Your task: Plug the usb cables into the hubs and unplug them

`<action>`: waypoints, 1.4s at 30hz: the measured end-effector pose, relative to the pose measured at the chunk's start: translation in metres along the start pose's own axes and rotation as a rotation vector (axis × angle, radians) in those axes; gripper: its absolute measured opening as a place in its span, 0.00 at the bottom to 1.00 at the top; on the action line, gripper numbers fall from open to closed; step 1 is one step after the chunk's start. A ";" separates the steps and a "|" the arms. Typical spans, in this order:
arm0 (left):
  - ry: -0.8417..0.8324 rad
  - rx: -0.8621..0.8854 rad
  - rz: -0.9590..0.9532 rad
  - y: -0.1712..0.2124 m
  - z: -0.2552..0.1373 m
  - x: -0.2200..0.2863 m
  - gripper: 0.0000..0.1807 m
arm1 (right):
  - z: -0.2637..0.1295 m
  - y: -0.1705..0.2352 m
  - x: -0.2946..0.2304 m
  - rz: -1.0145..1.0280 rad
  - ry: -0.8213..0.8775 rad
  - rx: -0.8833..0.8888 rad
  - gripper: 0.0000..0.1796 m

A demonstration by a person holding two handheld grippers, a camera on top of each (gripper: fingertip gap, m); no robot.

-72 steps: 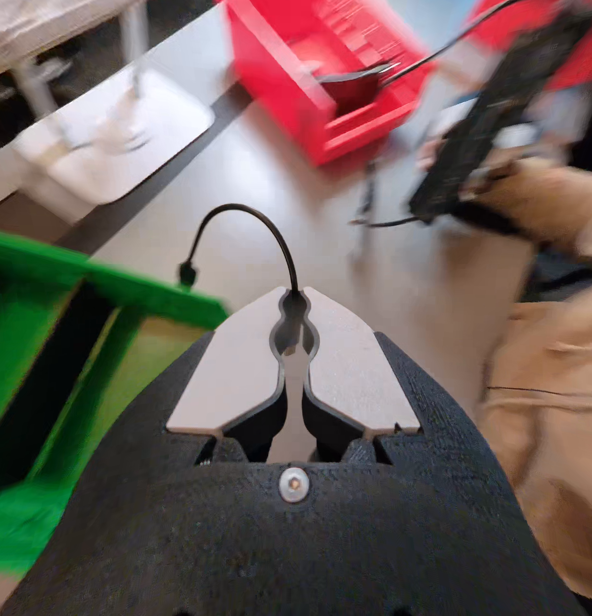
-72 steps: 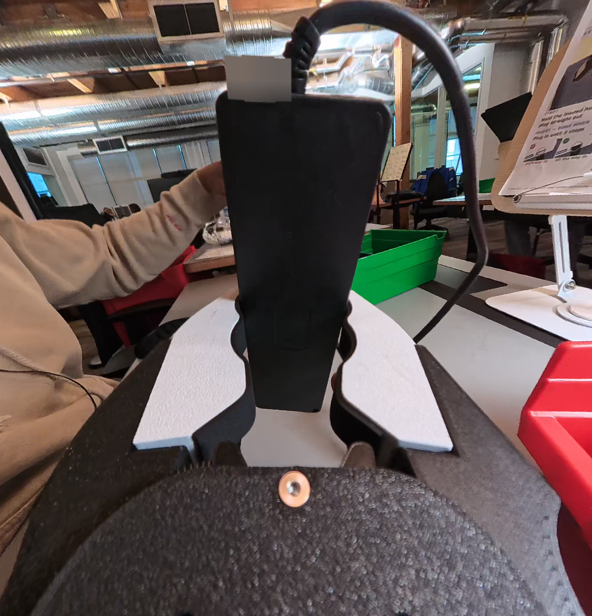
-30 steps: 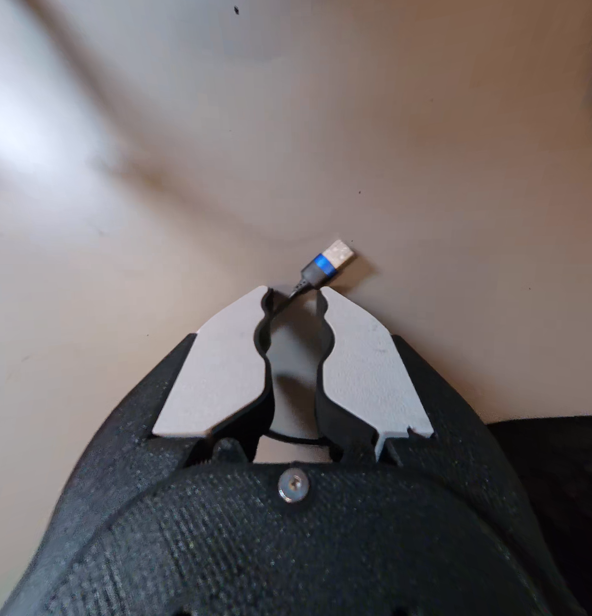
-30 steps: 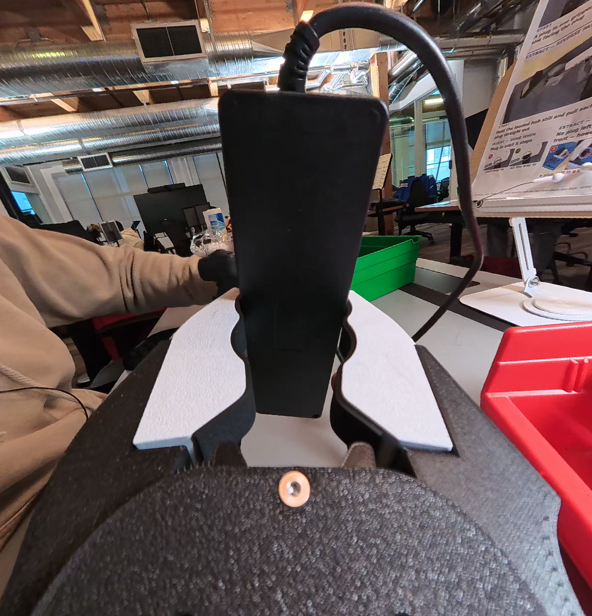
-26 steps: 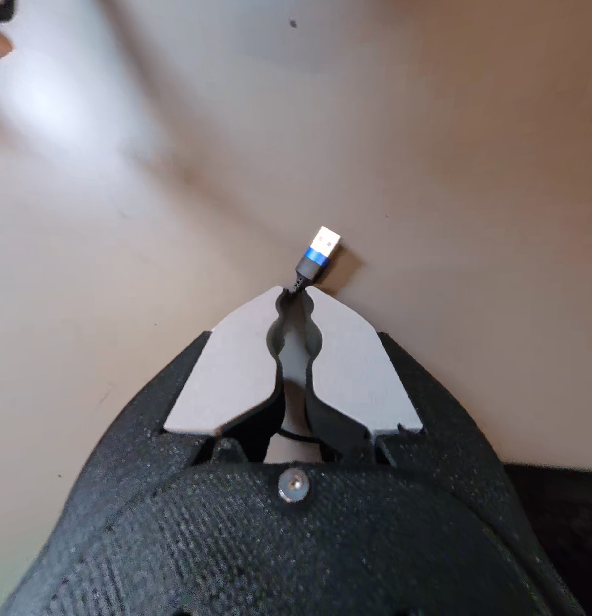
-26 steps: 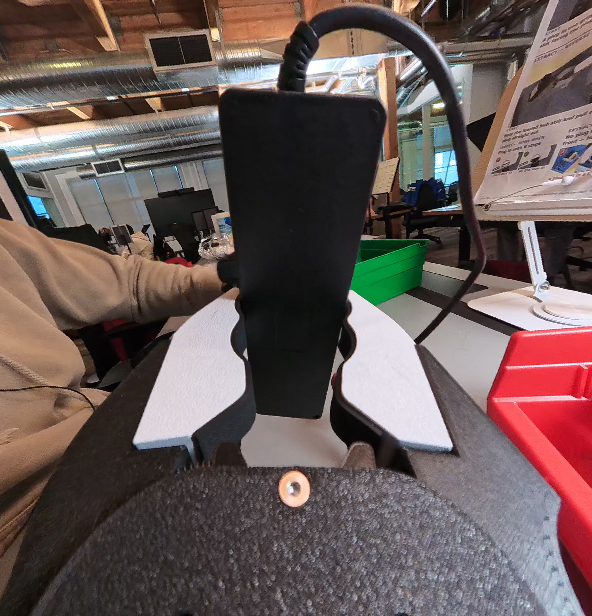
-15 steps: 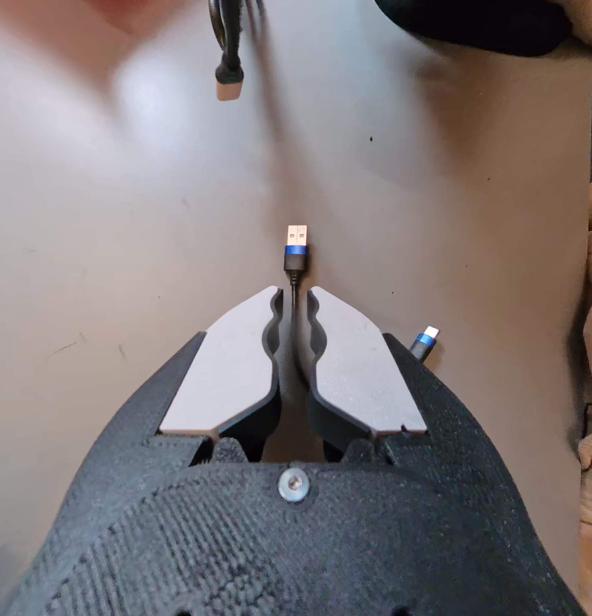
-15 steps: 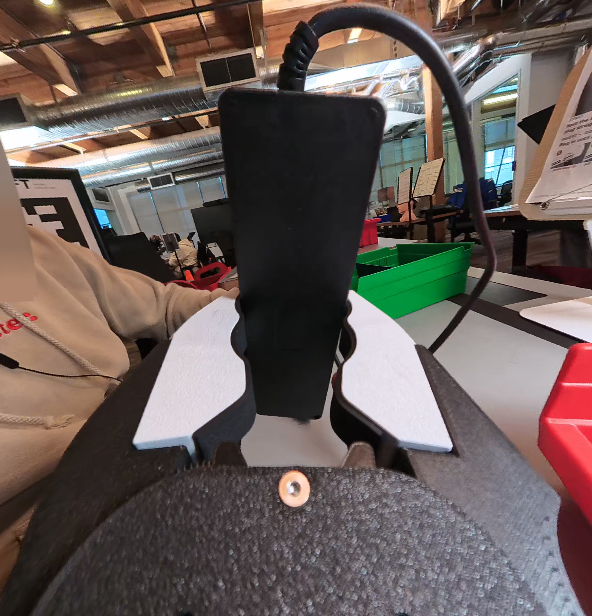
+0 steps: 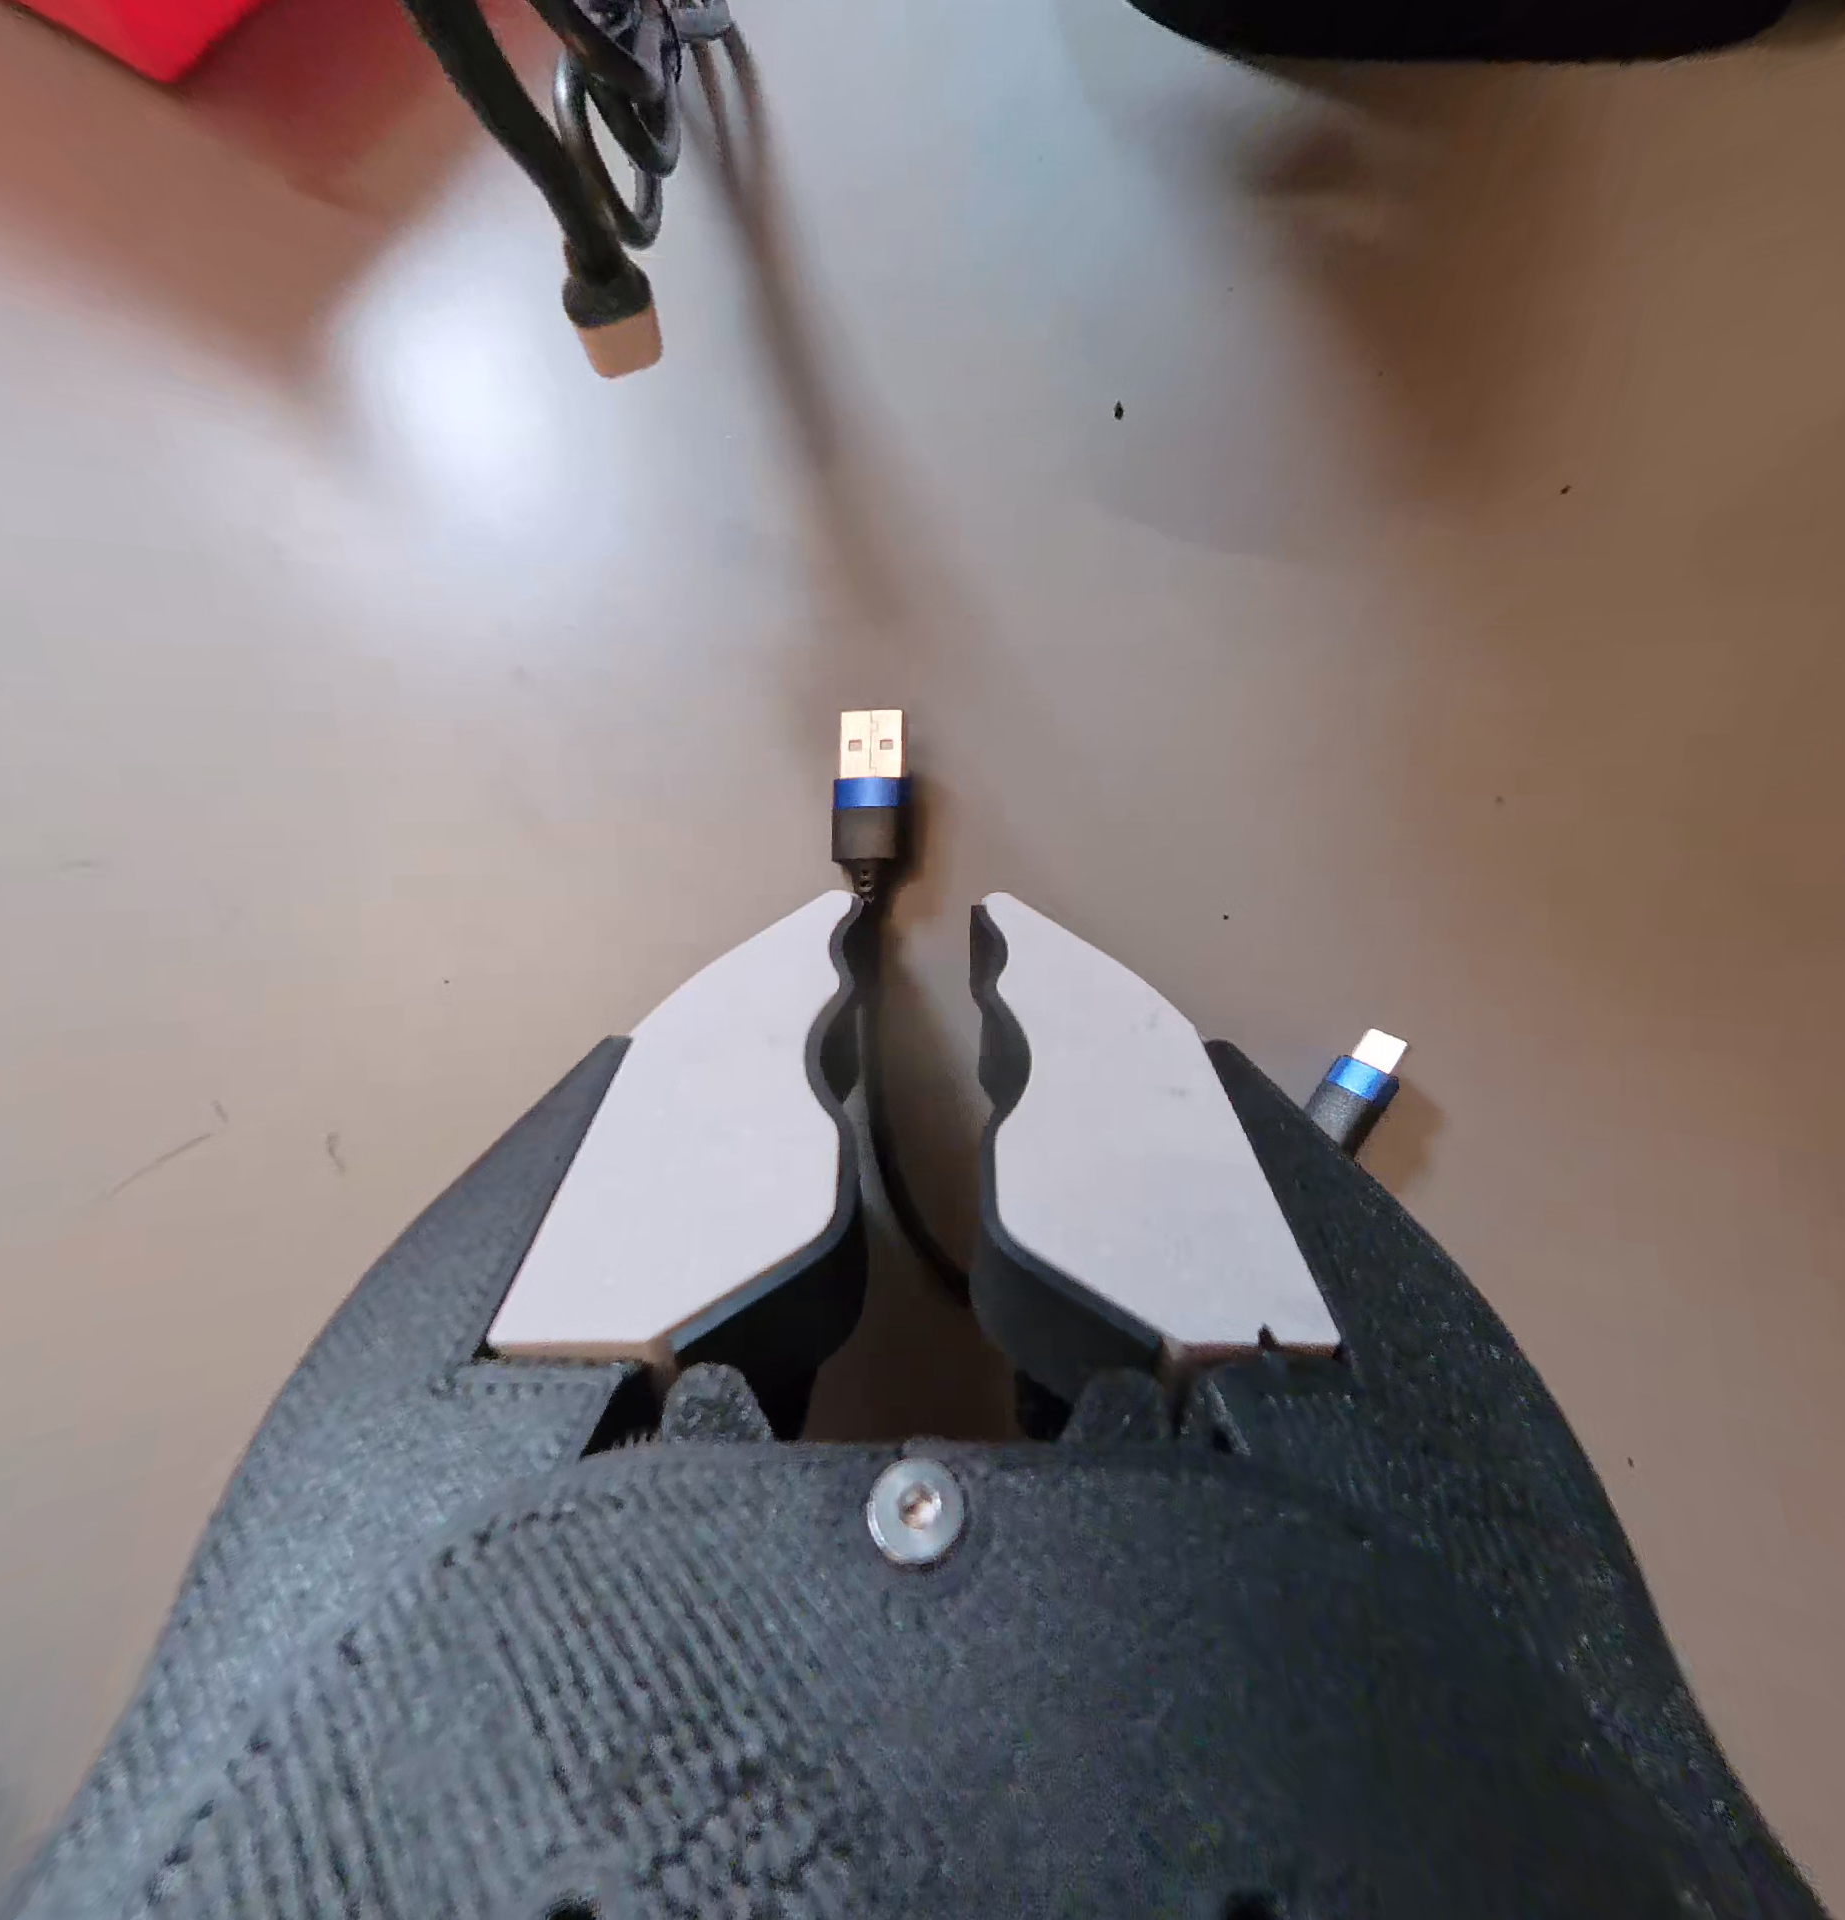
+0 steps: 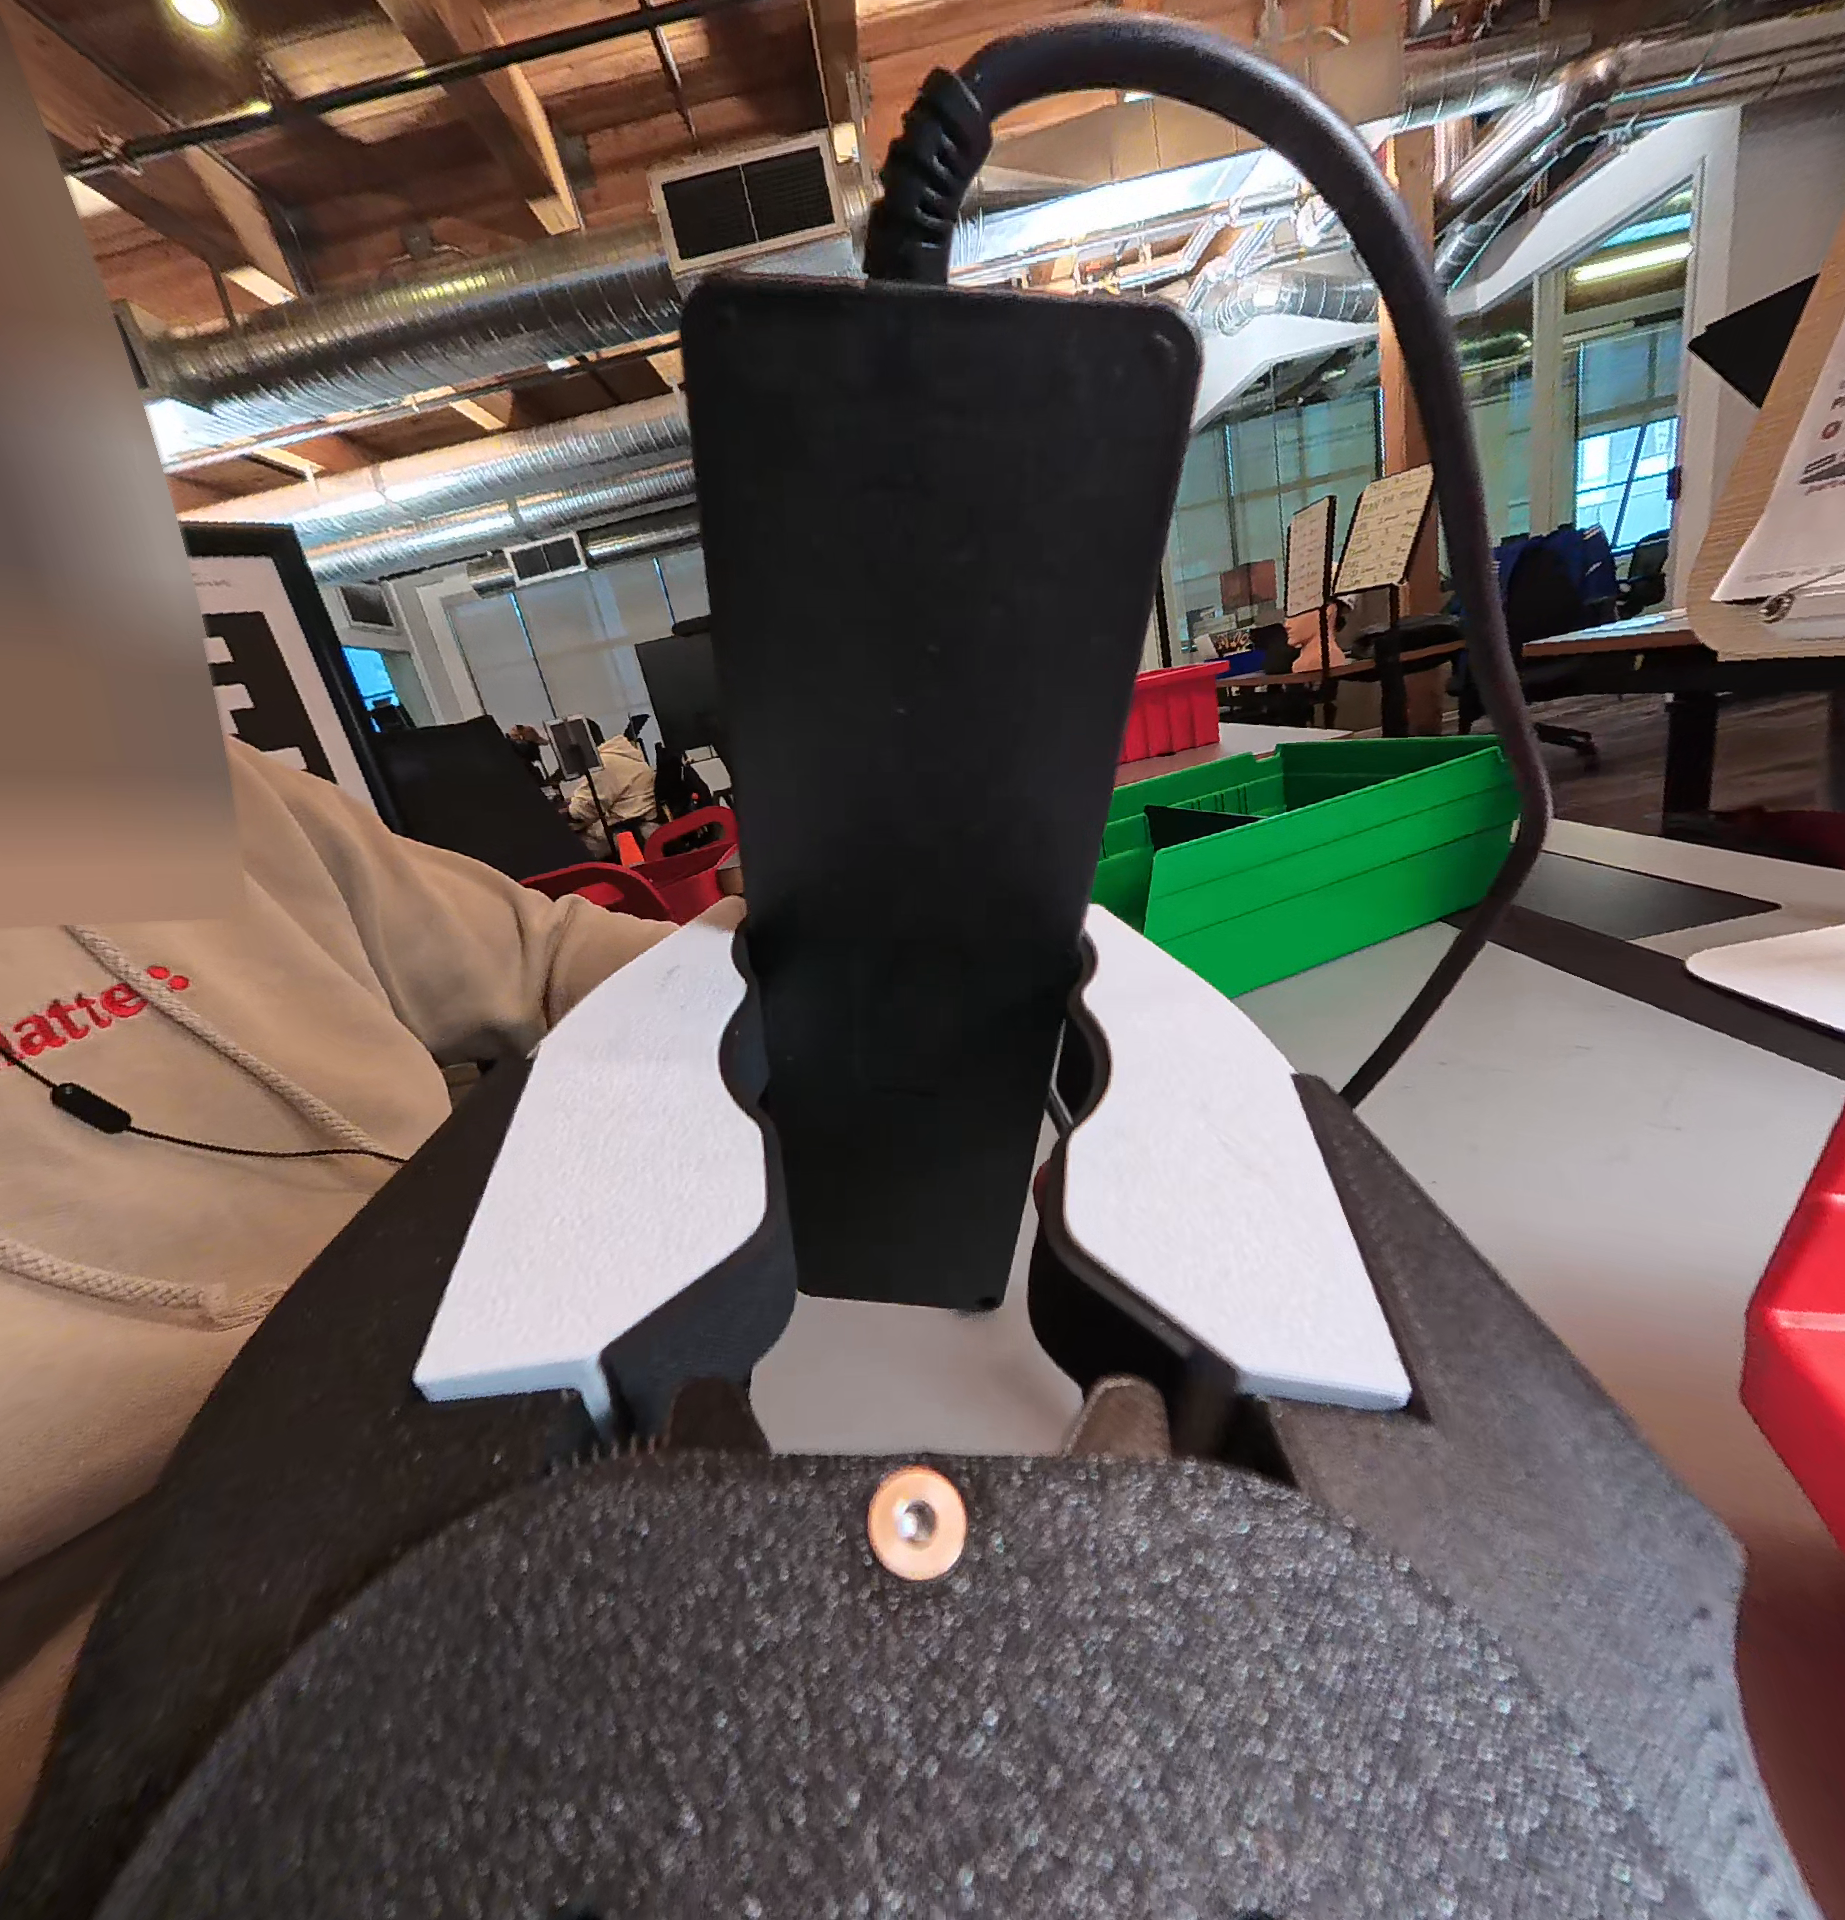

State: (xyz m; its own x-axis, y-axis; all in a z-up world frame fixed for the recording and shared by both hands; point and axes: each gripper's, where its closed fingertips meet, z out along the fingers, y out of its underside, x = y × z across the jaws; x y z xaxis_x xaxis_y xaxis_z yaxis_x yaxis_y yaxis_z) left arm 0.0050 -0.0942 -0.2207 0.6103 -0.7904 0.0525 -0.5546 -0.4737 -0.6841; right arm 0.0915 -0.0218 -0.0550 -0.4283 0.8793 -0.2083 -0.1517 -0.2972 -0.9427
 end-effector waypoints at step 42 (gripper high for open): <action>0.112 0.233 -0.463 -0.004 -0.051 -0.022 0.11 | -0.005 -0.007 0.006 -0.010 0.050 0.017 0.30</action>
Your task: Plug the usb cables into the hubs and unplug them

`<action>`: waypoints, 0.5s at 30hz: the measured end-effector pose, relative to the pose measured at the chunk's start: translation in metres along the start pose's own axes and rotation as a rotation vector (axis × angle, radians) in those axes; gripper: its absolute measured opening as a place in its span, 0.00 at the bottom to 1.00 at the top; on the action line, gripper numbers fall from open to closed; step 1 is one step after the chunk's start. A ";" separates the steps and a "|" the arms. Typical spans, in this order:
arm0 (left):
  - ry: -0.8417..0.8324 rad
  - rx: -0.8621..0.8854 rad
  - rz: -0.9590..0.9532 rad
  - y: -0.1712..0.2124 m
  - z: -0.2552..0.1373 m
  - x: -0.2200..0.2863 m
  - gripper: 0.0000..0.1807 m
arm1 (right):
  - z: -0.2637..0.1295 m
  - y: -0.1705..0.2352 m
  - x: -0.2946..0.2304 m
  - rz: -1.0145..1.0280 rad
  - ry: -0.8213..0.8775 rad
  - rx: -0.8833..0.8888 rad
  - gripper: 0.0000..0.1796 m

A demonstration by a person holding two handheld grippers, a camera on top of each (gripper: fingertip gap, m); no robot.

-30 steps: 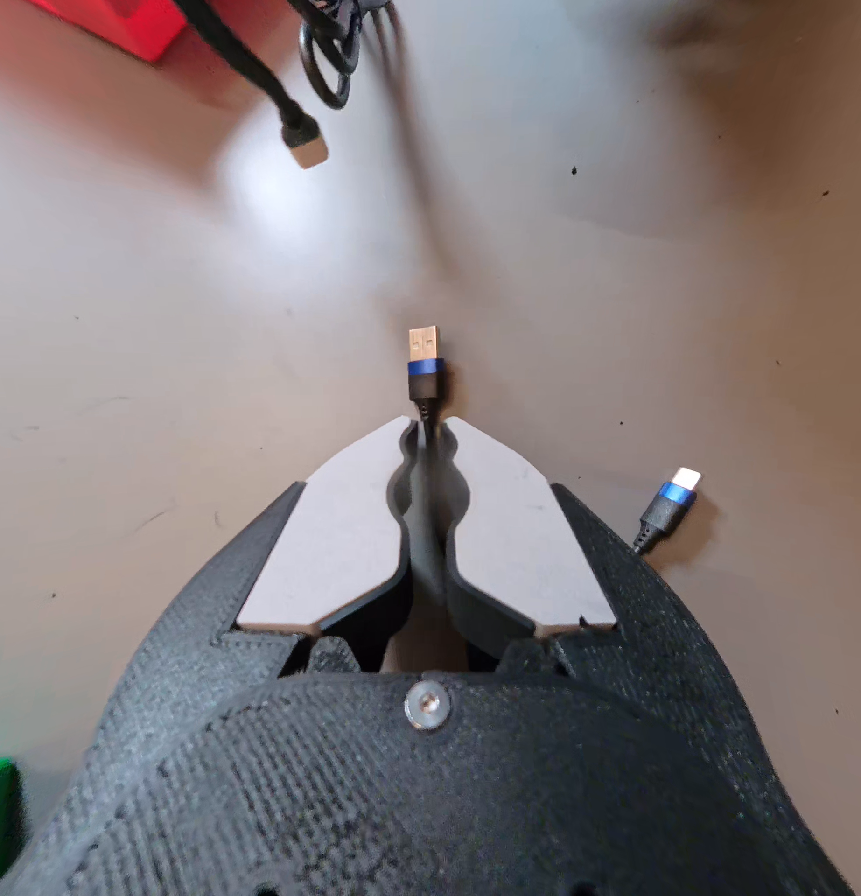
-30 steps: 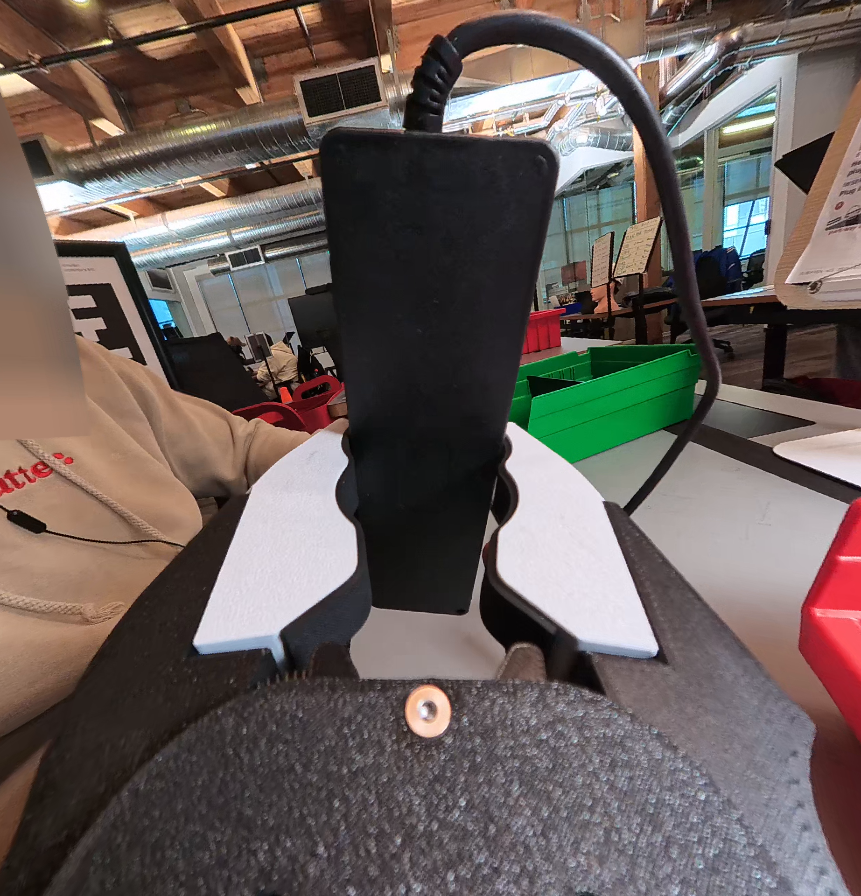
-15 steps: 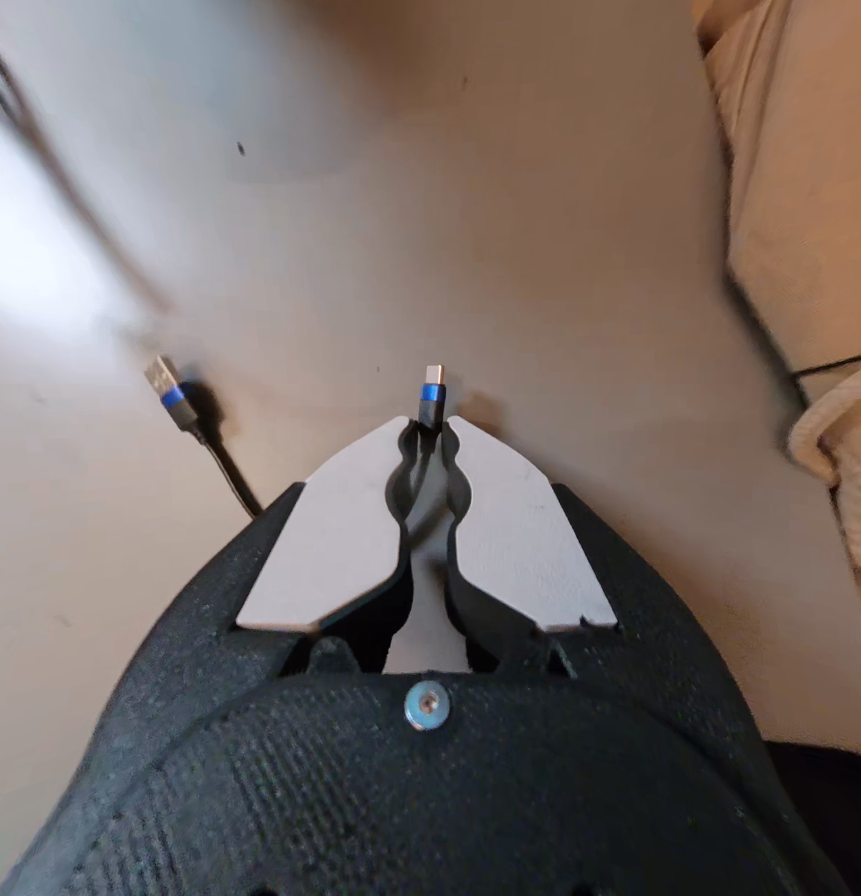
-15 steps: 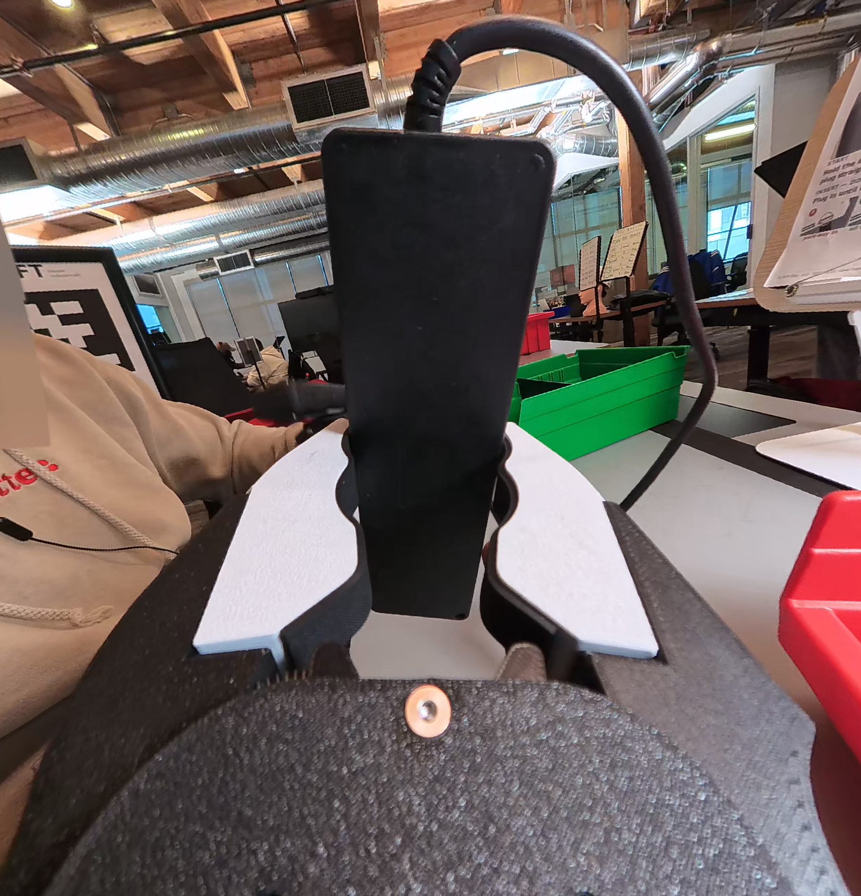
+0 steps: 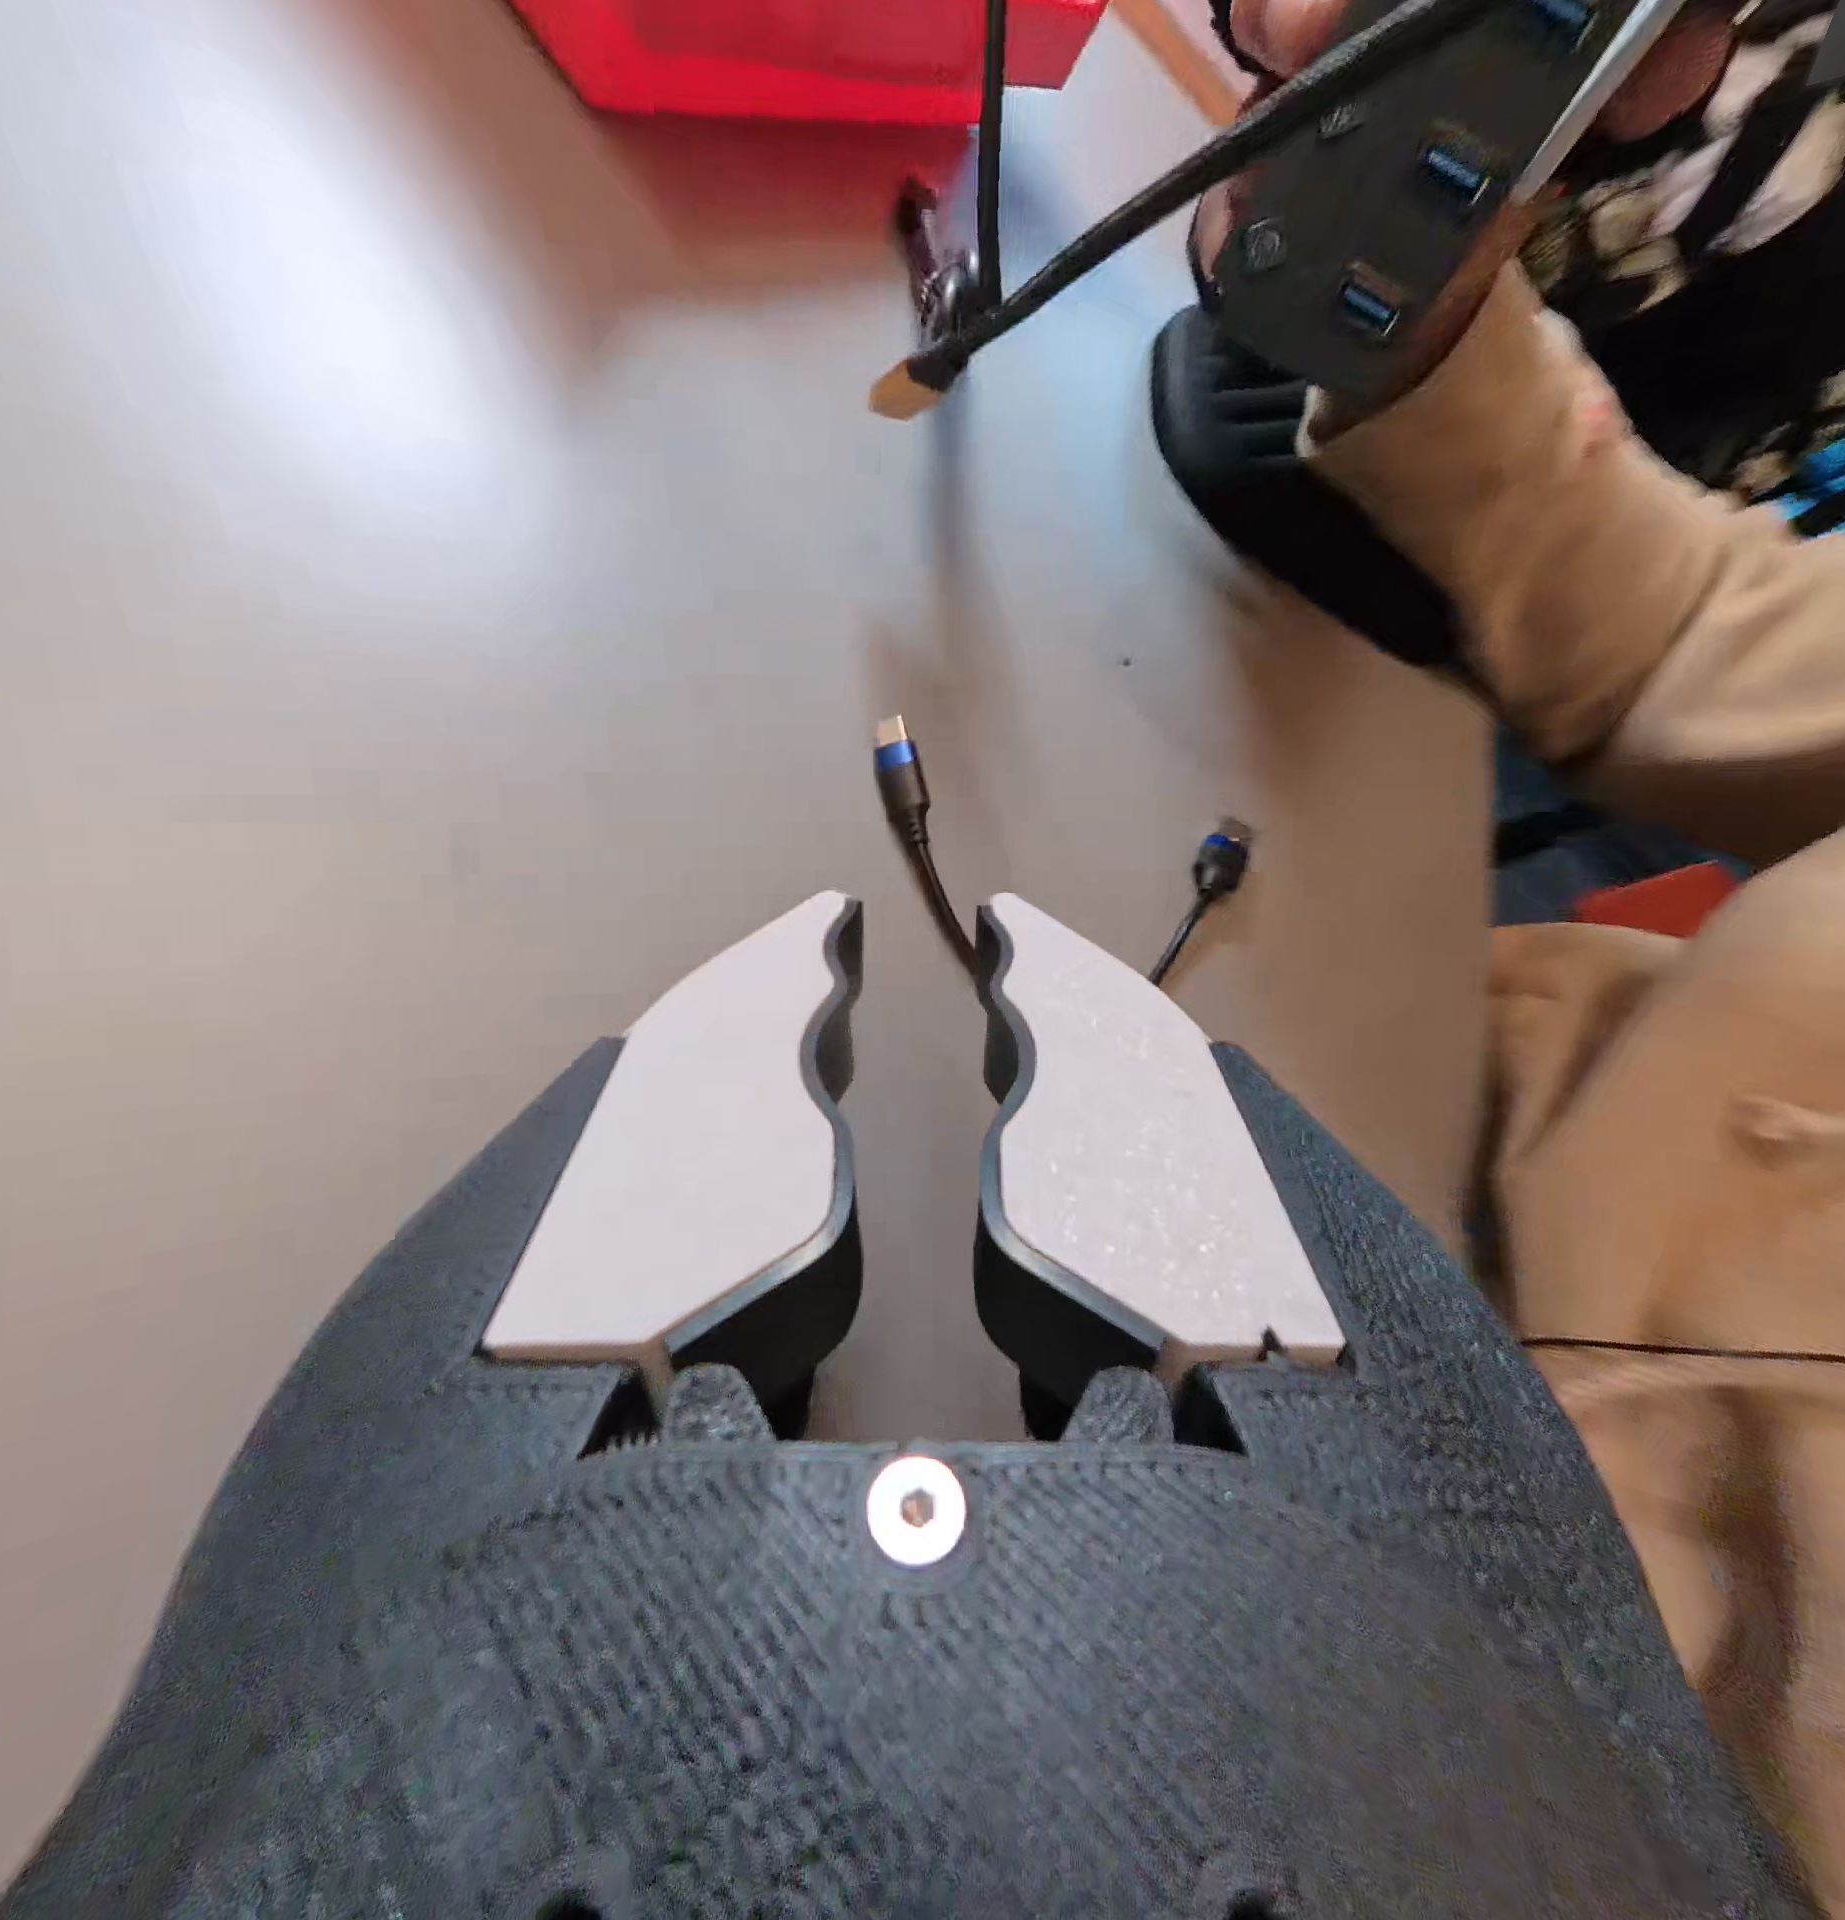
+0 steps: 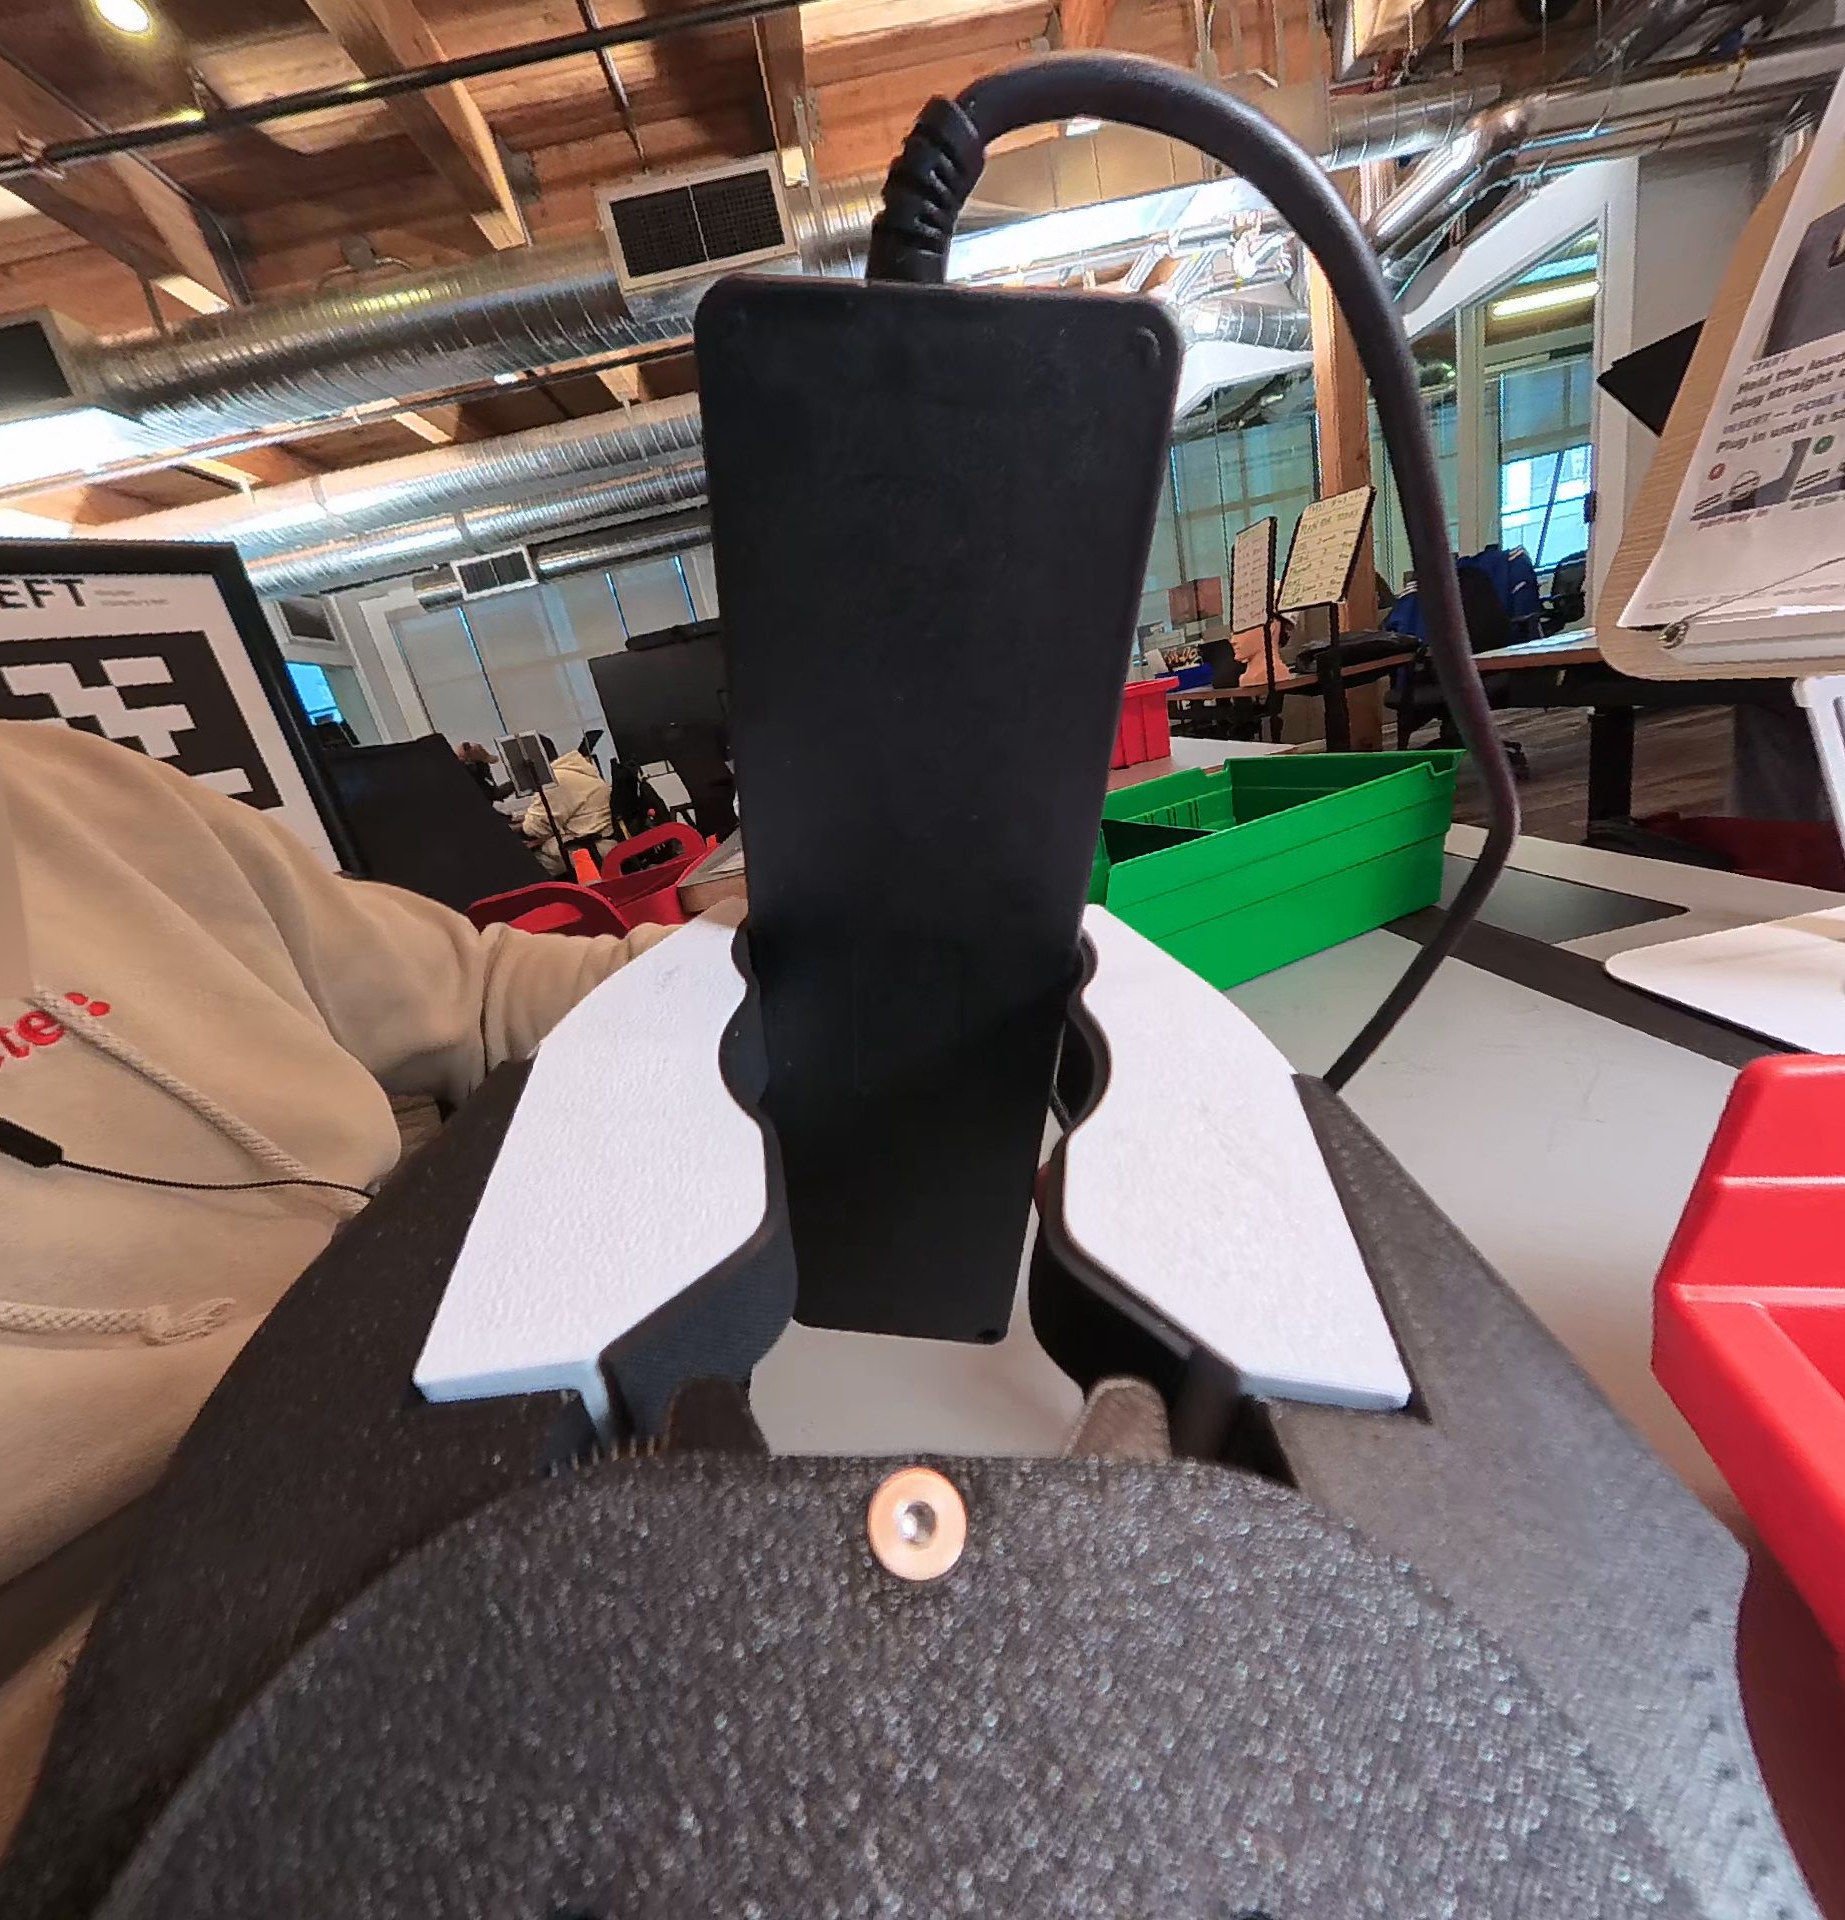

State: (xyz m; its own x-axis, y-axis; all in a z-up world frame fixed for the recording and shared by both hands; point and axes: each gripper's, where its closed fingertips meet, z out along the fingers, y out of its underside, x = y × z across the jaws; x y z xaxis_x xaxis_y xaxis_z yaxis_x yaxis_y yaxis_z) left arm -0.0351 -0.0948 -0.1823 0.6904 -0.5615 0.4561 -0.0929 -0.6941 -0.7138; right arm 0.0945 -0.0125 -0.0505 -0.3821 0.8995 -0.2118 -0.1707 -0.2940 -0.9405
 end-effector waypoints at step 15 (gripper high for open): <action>0.096 -0.368 0.641 0.045 0.087 0.081 0.10 | -0.003 -0.004 0.001 -0.014 0.010 0.005 0.30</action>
State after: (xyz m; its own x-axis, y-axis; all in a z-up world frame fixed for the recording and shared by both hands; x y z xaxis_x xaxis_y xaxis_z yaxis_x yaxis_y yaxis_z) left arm 0.0796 -0.1322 -0.2235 0.3561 -0.9321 0.0664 -0.7023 -0.3139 -0.6389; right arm 0.0973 -0.0096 -0.0479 -0.3705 0.9068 -0.2009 -0.1810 -0.2827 -0.9420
